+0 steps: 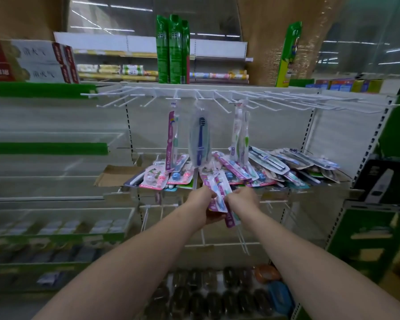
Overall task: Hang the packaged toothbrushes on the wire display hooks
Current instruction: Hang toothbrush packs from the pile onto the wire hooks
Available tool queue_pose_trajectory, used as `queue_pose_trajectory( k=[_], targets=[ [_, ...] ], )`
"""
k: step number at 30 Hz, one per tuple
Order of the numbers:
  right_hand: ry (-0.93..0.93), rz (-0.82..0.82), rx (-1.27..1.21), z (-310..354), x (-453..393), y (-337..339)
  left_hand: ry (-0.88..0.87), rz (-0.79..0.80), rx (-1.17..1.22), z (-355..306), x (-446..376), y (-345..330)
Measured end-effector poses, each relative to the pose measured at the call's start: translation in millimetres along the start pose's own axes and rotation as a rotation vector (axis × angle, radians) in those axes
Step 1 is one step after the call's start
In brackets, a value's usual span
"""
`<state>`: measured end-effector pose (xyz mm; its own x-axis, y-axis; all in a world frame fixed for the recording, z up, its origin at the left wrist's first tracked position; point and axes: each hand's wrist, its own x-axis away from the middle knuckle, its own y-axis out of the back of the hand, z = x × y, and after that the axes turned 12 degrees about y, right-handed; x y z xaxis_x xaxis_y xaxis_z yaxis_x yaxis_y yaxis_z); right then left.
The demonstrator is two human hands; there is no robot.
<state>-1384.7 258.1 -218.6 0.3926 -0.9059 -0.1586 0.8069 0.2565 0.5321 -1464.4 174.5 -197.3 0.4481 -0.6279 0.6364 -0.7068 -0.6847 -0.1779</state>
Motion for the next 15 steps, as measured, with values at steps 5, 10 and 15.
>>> queue_pose_trajectory(
  k=[5, 10, 15],
  targets=[
    [0.011, 0.041, -0.004, -3.6, 6.0, 14.8, -0.037, -0.077, -0.029, 8.9, 6.5, -3.9],
    [0.048, 0.047, -0.042, -5.8, 17.2, 25.3, -0.077, -0.117, -0.059, 18.6, 24.7, -9.2],
    [0.071, 0.076, -0.055, -2.7, 29.8, 29.4, -0.099, -0.191, -0.127, 28.7, 40.8, -8.9]
  ],
)
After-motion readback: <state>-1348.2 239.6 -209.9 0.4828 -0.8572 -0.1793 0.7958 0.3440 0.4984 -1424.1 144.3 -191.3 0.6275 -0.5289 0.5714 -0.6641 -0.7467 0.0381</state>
